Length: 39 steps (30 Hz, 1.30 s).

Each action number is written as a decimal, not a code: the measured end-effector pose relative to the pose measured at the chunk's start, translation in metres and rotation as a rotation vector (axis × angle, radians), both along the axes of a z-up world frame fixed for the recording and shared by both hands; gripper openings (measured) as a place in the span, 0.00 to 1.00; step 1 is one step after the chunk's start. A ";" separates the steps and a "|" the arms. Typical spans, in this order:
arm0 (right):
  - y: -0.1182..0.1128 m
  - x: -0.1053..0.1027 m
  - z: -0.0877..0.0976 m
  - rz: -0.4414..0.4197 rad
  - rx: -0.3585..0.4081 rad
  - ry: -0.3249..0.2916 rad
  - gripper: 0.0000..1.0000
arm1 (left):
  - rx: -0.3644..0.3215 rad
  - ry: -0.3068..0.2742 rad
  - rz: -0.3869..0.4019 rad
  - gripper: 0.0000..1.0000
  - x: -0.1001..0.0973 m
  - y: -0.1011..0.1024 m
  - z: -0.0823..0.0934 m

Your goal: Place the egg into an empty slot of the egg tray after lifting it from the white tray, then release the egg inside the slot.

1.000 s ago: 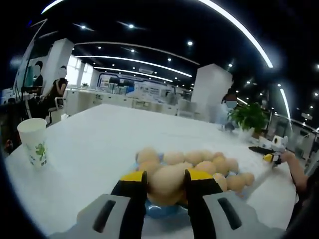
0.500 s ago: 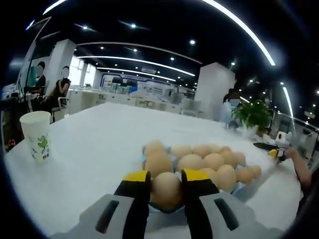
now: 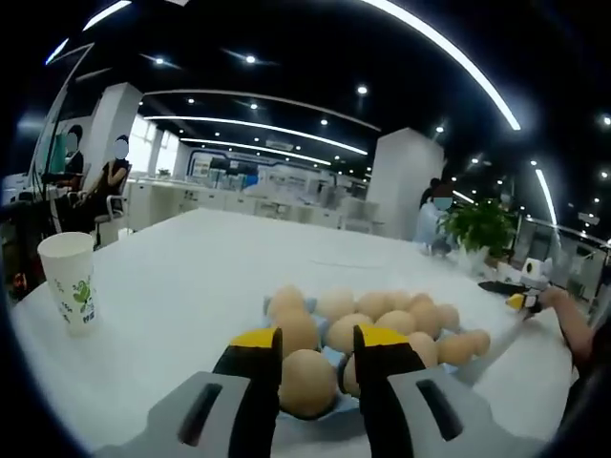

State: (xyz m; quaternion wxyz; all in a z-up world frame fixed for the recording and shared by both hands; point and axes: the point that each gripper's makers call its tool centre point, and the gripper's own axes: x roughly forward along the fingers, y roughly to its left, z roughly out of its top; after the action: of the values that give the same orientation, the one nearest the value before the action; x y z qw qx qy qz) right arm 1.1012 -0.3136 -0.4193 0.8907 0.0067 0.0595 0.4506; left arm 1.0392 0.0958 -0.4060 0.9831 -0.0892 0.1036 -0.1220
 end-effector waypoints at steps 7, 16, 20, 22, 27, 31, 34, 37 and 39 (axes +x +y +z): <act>0.002 0.000 -0.002 -0.001 -0.045 0.010 0.97 | 0.115 0.043 -0.081 0.42 -0.004 -0.026 0.004; 0.006 -0.011 -0.005 0.012 -0.178 -0.008 1.00 | 0.198 0.056 -0.170 0.54 -0.013 -0.050 0.018; 0.010 -0.017 -0.003 0.032 -0.232 -0.030 1.00 | 0.220 0.066 -0.186 0.59 -0.015 -0.057 0.018; 0.009 -0.019 -0.004 0.030 -0.243 -0.016 1.00 | 0.226 0.068 -0.189 0.60 -0.016 -0.058 0.019; 0.005 -0.027 -0.005 0.025 -0.266 0.016 1.00 | 0.241 0.072 -0.195 0.62 -0.020 -0.061 0.021; 0.000 -0.038 0.000 0.016 -0.252 0.066 1.00 | 0.257 0.085 -0.202 0.63 -0.024 -0.063 0.021; -0.006 -0.043 0.004 -0.004 -0.248 0.076 1.00 | 0.255 0.088 -0.206 0.63 -0.027 -0.065 0.020; -0.011 -0.049 0.011 -0.012 -0.240 0.077 1.00 | 0.259 0.099 -0.220 0.65 -0.030 -0.068 0.019; -0.011 -0.055 0.012 -0.007 -0.244 0.077 1.00 | 0.265 0.100 -0.225 0.66 -0.031 -0.069 0.019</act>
State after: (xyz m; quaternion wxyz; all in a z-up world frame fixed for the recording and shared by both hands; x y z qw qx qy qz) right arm 1.0463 -0.3247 -0.4074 0.8835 -0.0845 0.1479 0.4363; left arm 1.0079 0.0267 -0.3872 0.9600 0.0472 0.1770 -0.2118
